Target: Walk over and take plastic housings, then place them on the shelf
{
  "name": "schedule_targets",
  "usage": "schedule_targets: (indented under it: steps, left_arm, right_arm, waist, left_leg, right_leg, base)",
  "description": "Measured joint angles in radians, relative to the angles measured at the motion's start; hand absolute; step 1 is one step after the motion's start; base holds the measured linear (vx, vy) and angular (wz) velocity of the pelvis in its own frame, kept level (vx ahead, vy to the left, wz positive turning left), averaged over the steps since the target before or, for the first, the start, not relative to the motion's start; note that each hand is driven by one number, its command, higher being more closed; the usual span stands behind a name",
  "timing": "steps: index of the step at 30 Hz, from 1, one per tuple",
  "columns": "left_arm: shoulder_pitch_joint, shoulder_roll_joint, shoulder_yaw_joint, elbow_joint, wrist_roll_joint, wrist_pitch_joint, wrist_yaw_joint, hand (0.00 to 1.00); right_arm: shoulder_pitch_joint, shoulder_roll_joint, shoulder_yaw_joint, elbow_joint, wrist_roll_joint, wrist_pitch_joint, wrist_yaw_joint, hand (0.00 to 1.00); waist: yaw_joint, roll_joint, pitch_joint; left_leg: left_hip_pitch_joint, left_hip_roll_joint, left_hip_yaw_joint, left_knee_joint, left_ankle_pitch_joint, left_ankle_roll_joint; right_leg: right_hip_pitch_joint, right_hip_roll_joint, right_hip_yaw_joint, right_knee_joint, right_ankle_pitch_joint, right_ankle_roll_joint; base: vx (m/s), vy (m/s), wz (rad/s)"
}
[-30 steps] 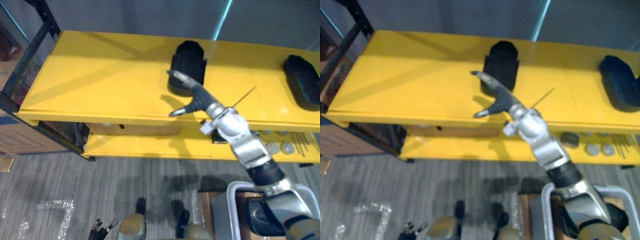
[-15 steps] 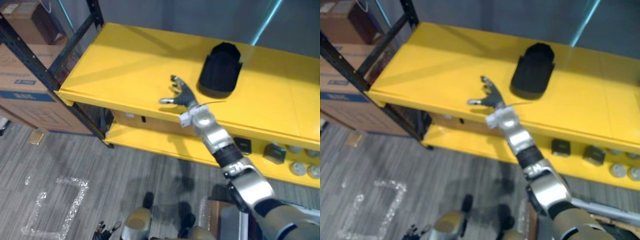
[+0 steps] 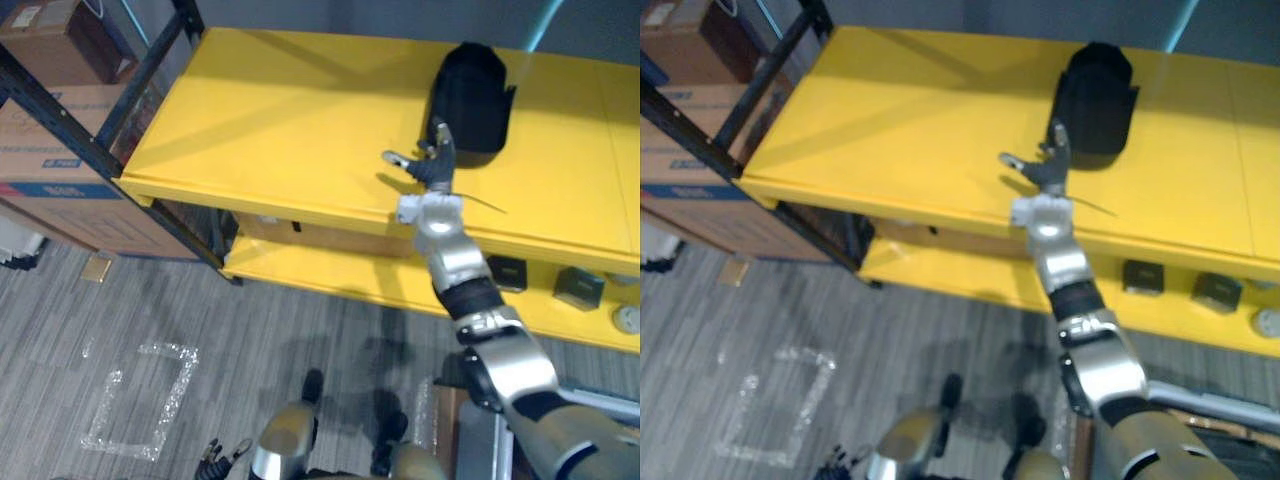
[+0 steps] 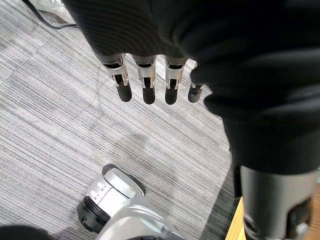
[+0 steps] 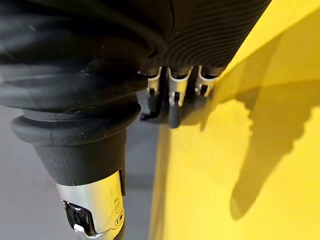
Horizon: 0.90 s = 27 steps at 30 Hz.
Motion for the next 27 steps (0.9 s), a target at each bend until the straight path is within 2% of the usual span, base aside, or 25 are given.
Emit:
schedule_targets:
  steps: [2,3,4,5,7,8,9,11,13,15,17,18,20,24,25,27]
  left_arm:
    - [0.000,0.000,-0.010,0.000,0.001,-0.002,-0.001,0.00]
    - [0.000,0.000,-0.010,0.000,0.001,-0.006,0.000,0.00]
    - [0.000,0.000,-0.010,-0.001,0.001,-0.018,-0.001,0.00]
    - [0.000,0.000,-0.010,-0.002,0.001,-0.022,0.000,0.00]
    - [-0.001,0.000,-0.010,-0.014,0.003,-0.037,0.000,0.00]
    - [-0.001,0.000,-0.009,-0.020,0.006,-0.039,0.000,0.00]
    - [-0.001,0.000,-0.006,-0.036,0.014,-0.040,0.000,0.00]
    - [-0.005,0.002,-0.005,-0.052,0.026,-0.052,0.000,0.00]
    - [-0.008,0.002,-0.004,-0.059,0.052,-0.068,0.001,0.00]
    - [-0.012,0.002,-0.004,-0.070,0.063,-0.088,0.004,0.00]
    - [-0.012,0.002,0.001,-0.090,0.090,-0.114,0.027,0.00]
    - [-0.011,0.002,0.005,-0.096,0.095,-0.119,0.034,0.00]
    - [-0.010,0.001,0.035,-0.128,0.106,-0.128,0.048,0.00]
    - [-0.009,0.001,0.069,-0.160,0.141,-0.140,0.071,0.00]
    - [-0.009,0.001,0.076,-0.166,0.141,-0.150,0.081,0.00]
    - [-0.007,-0.001,0.077,-0.170,0.141,-0.158,0.082,0.00]
  right_arm:
    - [-0.001,-0.006,-0.001,0.002,0.017,-0.011,0.031,0.00]
    - [-0.001,-0.008,-0.001,0.007,0.020,-0.019,0.075,0.00]
    - [-0.001,-0.012,0.001,0.008,0.051,-0.025,0.143,0.00]
    - [-0.001,-0.012,0.002,0.008,0.065,-0.029,0.178,0.00]
    - [-0.001,-0.026,0.063,0.005,0.106,-0.045,0.358,0.00]
    - [-0.001,-0.031,0.088,0.003,0.111,-0.045,0.395,0.00]
    - [-0.001,-0.033,0.133,-0.004,0.116,-0.045,0.462,0.00]
    - [-0.001,-0.016,0.191,-0.038,0.123,-0.053,0.537,0.00]
    - [-0.001,-0.012,0.215,-0.084,0.124,-0.069,0.558,0.00]
    - [0.011,-0.012,0.222,-0.178,0.123,-0.107,0.560,0.00]
    - [0.079,-0.012,0.215,-0.368,0.119,-0.165,0.533,0.00]
    - [0.111,-0.011,0.209,-0.425,0.114,-0.179,0.527,0.00]
    - [0.252,0.002,0.174,-0.647,0.066,-0.219,0.475,0.00]
    - [0.509,0.009,0.046,-0.842,0.052,-0.239,0.425,0.00]
    - [0.596,0.008,0.001,-0.879,0.055,-0.246,0.428,0.00]
    - [0.723,0.006,-0.044,-0.927,0.079,-0.255,0.437,0.00]
  waist:
    - [0.001,0.000,0.000]
    - [0.001,-0.001,0.001]
    - [0.000,-0.001,0.001]
    - [0.000,-0.001,0.001]
    - [-0.002,-0.002,0.003]
    - [-0.002,-0.003,0.003]
    - [-0.002,-0.007,0.006]
    - [-0.003,-0.015,0.010]
    - [0.000,-0.019,0.012]
    - [-0.001,-0.021,0.013]
    - [-0.004,-0.031,0.010]
    - [-0.008,-0.037,0.006]
    - [-0.035,-0.080,-0.018]
    - [-0.071,-0.145,-0.067]
    - [-0.084,-0.159,-0.082]
    - [-0.108,-0.168,-0.099]
  left_leg:
    - [-0.004,0.001,0.001,0.000,0.001,-0.001]
    - [-0.003,0.002,0.001,0.000,0.001,-0.001]
    - [-0.003,0.003,0.002,0.001,0.002,-0.002]
    - [-0.003,0.003,0.002,0.001,0.002,-0.002]
    - [-0.002,0.006,0.004,0.000,0.001,-0.002]
    - [-0.002,0.007,0.004,0.000,0.001,-0.003]
    - [-0.001,0.011,0.004,0.000,0.000,-0.005]
    - [-0.001,0.017,0.005,-0.001,-0.001,-0.009]
    - [-0.001,0.020,0.007,-0.002,-0.001,-0.011]
    - [0.003,0.023,0.011,-0.005,-0.001,-0.012]
    - [0.033,0.025,0.026,-0.025,-0.001,-0.012]
    - [0.040,0.025,0.028,-0.031,-0.001,-0.012]
    - [0.051,0.028,0.042,-0.047,-0.003,-0.015]
    - [0.078,0.029,0.091,-0.059,-0.018,-0.015]
    - [0.088,0.029,0.112,-0.059,-0.025,-0.013]
    - [0.103,0.027,0.140,-0.058,-0.038,-0.011]
  right_leg:
    - [-0.009,-0.001,0.003,0.007,0.001,0.001]
    - [-0.009,-0.001,0.003,0.009,0.000,0.001]
    - [-0.010,0.000,0.003,0.009,0.000,0.000]
    - [-0.010,0.001,0.003,0.009,0.000,0.000]
    - [-0.010,0.003,0.005,0.009,-0.001,-0.001]
    - [-0.009,0.004,0.005,0.009,-0.001,-0.002]
    - [-0.009,0.007,0.005,0.009,-0.002,-0.003]
    - [-0.009,0.014,0.005,0.007,-0.003,-0.006]
    - [-0.008,0.018,0.005,0.005,-0.004,-0.007]
    - [-0.006,0.021,0.006,0.001,-0.004,-0.007]
    - [0.016,0.023,0.017,-0.014,-0.002,-0.006]
    - [0.022,0.024,0.019,-0.017,-0.002,-0.006]
    - [0.022,0.027,0.028,-0.031,-0.001,-0.005]
    - [0.024,0.026,0.073,-0.043,0.002,-0.001]
    - [0.023,0.025,0.091,-0.045,0.004,0.001]
    - [0.023,0.022,0.119,-0.047,0.006,0.005]
  base:
    - [0.00,-0.009,-0.04]
    - [0.02,-0.014,-0.04]
    - [0.00,0.000,0.00]
    - [0.00,0.000,0.00]
    - [0.00,0.000,0.00]
    - [0.01,-0.030,-0.02]
    - [0.00,0.000,0.00]
    - [0.01,-0.040,-0.01]
    - [0.00,-0.018,0.00]
    - [0.00,-0.012,-0.04]
    - [0.04,-0.016,-0.15]
    - [0.06,-0.016,-0.15]
    - [0.07,-0.015,-0.15]
    - [0.08,0.010,-0.34]
    - [0.07,0.028,-0.43]
    - [0.04,0.039,-0.43]
